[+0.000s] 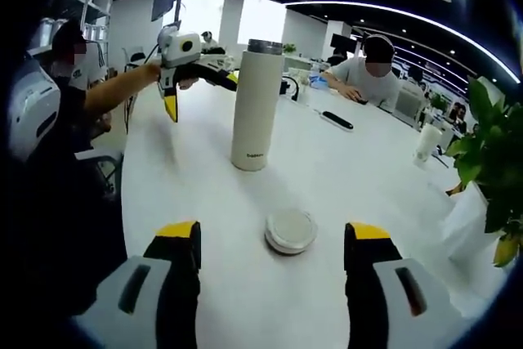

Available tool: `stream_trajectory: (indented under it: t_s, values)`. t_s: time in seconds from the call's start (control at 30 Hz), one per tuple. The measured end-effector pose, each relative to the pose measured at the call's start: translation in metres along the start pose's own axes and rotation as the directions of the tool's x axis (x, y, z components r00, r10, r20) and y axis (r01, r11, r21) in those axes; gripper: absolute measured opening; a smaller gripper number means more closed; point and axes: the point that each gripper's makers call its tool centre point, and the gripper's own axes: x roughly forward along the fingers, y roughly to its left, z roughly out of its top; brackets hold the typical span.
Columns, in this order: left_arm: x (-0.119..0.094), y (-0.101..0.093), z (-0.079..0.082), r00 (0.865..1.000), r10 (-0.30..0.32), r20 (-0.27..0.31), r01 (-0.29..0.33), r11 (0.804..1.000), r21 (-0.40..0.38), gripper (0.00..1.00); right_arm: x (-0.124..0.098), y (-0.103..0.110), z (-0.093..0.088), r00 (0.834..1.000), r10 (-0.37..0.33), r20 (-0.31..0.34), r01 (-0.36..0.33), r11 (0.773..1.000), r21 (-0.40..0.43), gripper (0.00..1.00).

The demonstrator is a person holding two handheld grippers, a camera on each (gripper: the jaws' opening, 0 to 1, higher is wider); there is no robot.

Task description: Grasp the water cup twist off the cup lid place the cup lid on the table

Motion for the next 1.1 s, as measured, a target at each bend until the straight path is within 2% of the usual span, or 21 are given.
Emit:
stream_trajectory:
  t_s: [0.53, 1.1]
  values:
    - [0.0016, -0.0031, -0.0003, 1.0, 0.0, 0.003, 0.0, 1.0, 0.001, 0.88, 0.0038, 0.0001, -0.0074, 1.0, 0.0, -0.015, 0.0, 1.0, 0.004, 0.73]
    - [0.0022, -0.0036, -0.003, 1.0, -0.001, 0.004, 0.001, 1.0, 0.008, 0.88, 0.0052, -0.0003, -0.0073, 1.0, -0.007, -0.018, 0.008, 1.0, 0.006, 0.73]
